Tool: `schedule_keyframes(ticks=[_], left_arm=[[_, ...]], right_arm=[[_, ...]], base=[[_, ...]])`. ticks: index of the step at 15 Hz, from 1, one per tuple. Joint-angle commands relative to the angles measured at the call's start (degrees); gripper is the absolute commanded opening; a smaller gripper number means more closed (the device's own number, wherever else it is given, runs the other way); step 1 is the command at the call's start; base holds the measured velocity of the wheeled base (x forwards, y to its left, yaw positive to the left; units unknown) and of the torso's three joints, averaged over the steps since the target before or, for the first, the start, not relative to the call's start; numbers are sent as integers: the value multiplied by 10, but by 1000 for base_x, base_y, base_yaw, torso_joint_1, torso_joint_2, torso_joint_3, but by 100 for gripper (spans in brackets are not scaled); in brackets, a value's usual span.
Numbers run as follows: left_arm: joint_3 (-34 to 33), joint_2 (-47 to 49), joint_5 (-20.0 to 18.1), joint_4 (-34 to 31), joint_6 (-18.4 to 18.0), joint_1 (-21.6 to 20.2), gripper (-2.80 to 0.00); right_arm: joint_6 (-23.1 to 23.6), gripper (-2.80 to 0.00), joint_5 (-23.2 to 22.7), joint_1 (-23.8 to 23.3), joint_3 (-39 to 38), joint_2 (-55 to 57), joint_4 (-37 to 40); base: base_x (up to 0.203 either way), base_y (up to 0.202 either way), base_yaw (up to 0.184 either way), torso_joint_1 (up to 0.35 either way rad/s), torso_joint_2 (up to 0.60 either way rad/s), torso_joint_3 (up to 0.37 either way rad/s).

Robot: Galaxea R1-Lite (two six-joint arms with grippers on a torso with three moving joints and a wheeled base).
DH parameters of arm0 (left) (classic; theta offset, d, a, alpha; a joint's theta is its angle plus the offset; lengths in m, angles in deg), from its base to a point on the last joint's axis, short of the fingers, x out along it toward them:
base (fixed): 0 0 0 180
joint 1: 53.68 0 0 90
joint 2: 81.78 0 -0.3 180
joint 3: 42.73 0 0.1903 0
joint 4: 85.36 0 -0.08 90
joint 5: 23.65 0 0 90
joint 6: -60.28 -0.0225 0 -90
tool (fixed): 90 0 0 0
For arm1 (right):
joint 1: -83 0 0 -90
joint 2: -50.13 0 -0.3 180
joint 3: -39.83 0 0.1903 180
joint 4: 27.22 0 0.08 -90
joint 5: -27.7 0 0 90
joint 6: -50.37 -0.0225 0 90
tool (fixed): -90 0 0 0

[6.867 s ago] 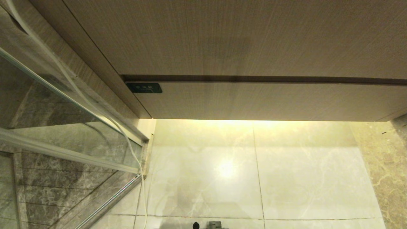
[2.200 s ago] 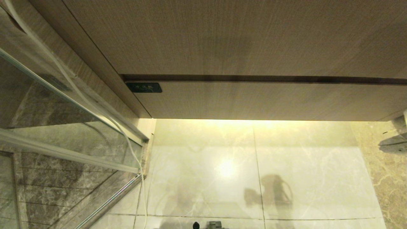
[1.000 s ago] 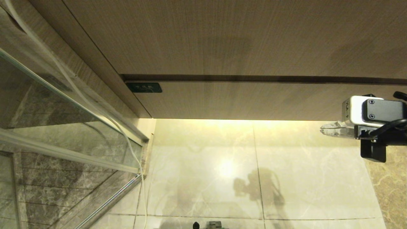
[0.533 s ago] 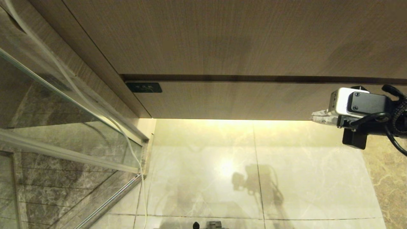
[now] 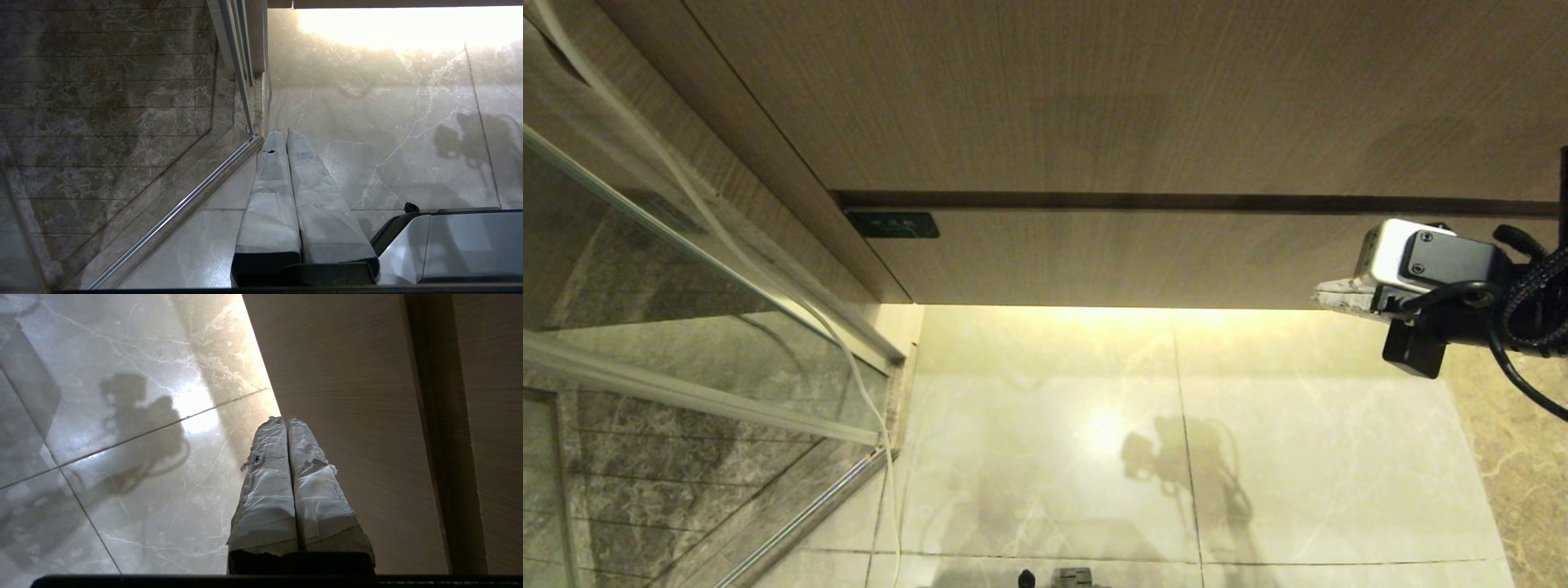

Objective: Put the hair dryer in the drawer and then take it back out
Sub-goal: Pull open the drawer

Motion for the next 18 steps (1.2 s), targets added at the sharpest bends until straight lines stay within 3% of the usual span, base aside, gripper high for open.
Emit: schedule_keyframes(ticks=[1,3,4,9,13,18], left_arm=[[0,0,0,0,0,0,-280],[0,0,0,0,0,0,-280],[0,0,0,0,0,0,-280],[0,0,0,0,0,0,-280],[0,0,0,0,0,0,-280],[0,0,0,0,0,0,-280]], right_arm=[[3,-280,-1,0,-4,5,-14],[3,-280,-2,-1,-4,15,-42],[5,0,0,-2,-5,17,-47],[5,0,-26,-3,-9,21,-53],[31,0,-28,-8,-28,35,-162],[63,0,-29,-17,-32,67,-229]], base=[[0,0,0,0,0,0],[0,0,0,0,0,0],[0,0,0,0,0,0],[0,0,0,0,0,0],[0,0,0,0,0,0],[0,0,0,0,0,0]])
